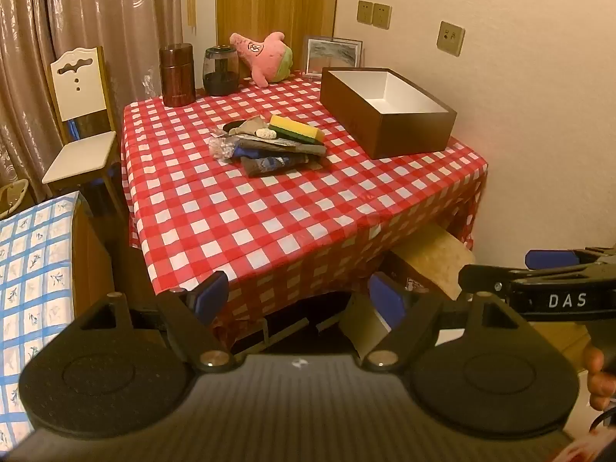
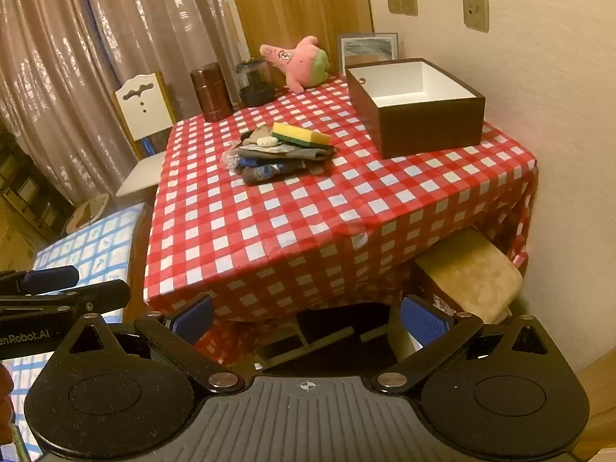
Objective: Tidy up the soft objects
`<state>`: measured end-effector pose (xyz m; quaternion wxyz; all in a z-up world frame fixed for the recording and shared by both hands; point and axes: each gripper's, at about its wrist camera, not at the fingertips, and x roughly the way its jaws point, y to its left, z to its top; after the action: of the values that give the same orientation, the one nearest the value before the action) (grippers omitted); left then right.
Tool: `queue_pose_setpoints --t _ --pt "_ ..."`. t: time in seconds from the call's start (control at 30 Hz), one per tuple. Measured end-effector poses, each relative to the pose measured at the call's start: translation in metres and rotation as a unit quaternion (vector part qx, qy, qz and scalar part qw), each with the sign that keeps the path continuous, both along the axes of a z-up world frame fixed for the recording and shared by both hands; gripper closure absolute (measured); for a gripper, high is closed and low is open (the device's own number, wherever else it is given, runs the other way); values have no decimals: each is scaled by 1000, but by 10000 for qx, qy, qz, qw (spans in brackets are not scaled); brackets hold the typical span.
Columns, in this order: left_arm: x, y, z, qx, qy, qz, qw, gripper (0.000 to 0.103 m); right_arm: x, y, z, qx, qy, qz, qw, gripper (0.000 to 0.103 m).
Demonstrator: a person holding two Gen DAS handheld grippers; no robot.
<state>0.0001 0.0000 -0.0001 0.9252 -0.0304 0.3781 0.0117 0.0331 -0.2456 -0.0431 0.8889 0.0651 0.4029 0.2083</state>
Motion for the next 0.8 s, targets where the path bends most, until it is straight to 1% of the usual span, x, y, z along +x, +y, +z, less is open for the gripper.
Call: queue_pose_setpoints --t 0.63,0.67,0.8 --pt "0 0 0 2 27 5 10000 24 2 1 -2 4 35 6 10000 0" --pt "1 -2 -4 0 32 5 10000 24 2 1 -2 8 41 7 10000 0" --pt "2 -2 -5 2 36 4 10000 24 3 1 -3 3 46 3 10000 0"
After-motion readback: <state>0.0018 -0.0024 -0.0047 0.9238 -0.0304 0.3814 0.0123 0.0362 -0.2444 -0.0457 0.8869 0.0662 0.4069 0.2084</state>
